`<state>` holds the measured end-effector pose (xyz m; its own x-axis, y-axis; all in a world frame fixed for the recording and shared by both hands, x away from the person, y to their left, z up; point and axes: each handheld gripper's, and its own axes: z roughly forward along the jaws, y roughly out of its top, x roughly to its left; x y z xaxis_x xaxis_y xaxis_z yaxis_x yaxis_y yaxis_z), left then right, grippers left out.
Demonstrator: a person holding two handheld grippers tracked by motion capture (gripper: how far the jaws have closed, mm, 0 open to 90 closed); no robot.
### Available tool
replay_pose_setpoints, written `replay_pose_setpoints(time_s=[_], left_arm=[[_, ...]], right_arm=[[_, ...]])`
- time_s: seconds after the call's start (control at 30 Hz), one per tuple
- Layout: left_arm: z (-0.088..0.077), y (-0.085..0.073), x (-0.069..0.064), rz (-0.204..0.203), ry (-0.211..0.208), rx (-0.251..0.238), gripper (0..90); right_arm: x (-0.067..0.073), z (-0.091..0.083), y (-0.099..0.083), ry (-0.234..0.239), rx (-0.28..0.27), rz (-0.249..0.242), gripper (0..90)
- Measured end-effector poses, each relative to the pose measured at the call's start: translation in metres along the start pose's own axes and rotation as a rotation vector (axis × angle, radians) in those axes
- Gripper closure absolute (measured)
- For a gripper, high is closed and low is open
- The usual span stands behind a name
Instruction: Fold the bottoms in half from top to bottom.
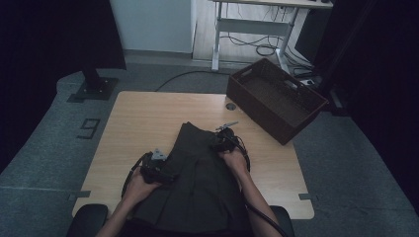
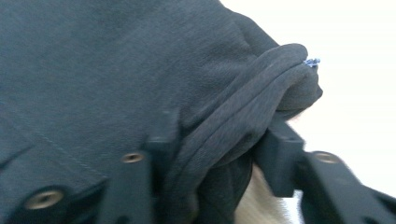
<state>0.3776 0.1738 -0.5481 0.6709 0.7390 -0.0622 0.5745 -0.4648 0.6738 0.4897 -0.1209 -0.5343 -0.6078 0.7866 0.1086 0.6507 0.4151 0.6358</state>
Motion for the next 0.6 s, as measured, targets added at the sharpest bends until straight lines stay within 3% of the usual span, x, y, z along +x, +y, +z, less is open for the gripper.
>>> replay_pose_setpoints(time_s=[0.1,0.27,0.37,0.47,0.6], left_arm=[[0.000,0.000,0.000,-0.001,-0.001,0.000,0.0],[-0.002,0.001,0.004,0.001,-0.032,0.004,0.0],[-0.007,0.004,0.006,-0.025,-0.044,-0.003,1.5],[-0.011,0.007,0.001,-0.006,-0.059,-0.023,0.4],[-0.010,0.006,-0.008,0.028,-0.069,0.002,0.0]], right_arm=[[0.000,0.000,-0.002,0.030,-0.014,0.039,69.8],[-0.002,-0.001,-0.006,0.055,-0.041,0.077,75.8],[0.000,-0.002,-0.005,0.047,-0.047,0.068,78.3],[0.000,-0.004,-0.004,0.051,-0.054,0.064,79.0],[0.000,-0.009,-0.003,0.061,-0.068,0.069,79.2]])
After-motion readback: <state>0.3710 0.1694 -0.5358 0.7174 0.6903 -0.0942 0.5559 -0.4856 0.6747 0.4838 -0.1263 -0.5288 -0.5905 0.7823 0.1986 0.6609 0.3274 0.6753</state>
